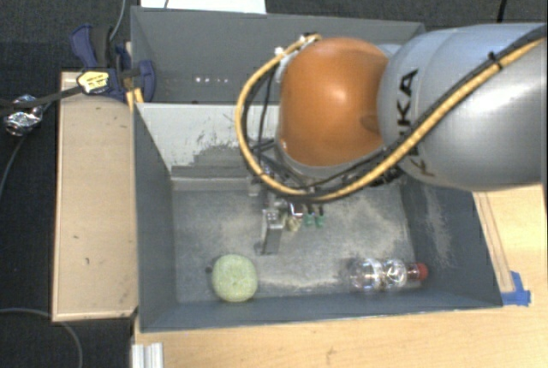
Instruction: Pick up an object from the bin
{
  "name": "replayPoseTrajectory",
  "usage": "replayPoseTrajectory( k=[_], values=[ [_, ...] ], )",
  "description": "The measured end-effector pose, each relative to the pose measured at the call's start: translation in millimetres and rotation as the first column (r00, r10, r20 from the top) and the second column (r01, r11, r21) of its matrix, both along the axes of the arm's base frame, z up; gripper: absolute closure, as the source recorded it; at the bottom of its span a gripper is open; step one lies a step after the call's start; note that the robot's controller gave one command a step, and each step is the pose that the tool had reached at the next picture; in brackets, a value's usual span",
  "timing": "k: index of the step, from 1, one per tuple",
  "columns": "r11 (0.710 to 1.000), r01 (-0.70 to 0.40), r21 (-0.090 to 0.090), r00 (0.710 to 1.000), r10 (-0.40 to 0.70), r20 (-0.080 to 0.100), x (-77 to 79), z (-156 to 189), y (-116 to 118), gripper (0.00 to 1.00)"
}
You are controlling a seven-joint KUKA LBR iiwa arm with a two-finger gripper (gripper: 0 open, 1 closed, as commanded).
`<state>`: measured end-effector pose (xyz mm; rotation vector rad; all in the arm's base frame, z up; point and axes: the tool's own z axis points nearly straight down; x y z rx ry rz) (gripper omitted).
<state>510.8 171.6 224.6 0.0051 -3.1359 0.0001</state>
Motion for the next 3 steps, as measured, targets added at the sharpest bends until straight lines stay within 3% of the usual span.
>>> replayPoseTrajectory(
  k=[1, 2, 3],
  values=[
    [1.0, 0.006, 0.002, 1.0, -0.006, 0.008, 1.8, 4.6, -1.2, 1.0],
    [1.0, 0.009, 0.002, 1.0, -0.009, 0.008, 1.8, 4.6, -1.3, 0.0],
    [1.0, 0.009, 0.001, 1.0, -0.009, 0.008, 1.8, 4.6, -1.2, 0.0]
  ],
)
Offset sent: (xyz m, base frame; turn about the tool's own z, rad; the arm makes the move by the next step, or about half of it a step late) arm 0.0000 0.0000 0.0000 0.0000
